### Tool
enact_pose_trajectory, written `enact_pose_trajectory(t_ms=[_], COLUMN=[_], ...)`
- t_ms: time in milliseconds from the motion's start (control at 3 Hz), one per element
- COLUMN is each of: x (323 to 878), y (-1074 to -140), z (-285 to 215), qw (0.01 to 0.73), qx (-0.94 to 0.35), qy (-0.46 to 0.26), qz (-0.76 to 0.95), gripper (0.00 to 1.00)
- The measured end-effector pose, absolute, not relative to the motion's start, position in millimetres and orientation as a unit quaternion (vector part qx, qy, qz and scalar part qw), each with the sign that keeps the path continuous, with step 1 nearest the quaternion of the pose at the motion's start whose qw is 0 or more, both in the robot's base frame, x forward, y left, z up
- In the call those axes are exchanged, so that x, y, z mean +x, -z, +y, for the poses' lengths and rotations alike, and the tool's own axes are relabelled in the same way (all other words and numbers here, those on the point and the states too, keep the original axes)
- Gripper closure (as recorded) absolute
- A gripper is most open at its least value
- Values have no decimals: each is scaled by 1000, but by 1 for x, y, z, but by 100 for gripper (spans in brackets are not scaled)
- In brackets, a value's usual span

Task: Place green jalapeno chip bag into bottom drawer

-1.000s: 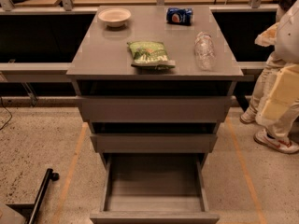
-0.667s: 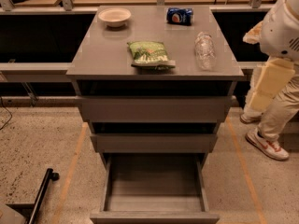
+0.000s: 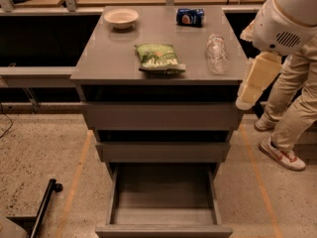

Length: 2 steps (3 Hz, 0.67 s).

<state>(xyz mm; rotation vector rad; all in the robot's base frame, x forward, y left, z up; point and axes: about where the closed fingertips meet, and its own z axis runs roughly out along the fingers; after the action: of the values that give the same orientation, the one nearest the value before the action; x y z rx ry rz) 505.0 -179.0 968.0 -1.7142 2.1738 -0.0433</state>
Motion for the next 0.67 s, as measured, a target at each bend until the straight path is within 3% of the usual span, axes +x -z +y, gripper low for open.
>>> enact_pose_trajectory(t_ms=[667], x=[542], y=[-963], z=[-121], qw=[249], qx=[-614], qy=[-44], qz=[748], gripper=[0])
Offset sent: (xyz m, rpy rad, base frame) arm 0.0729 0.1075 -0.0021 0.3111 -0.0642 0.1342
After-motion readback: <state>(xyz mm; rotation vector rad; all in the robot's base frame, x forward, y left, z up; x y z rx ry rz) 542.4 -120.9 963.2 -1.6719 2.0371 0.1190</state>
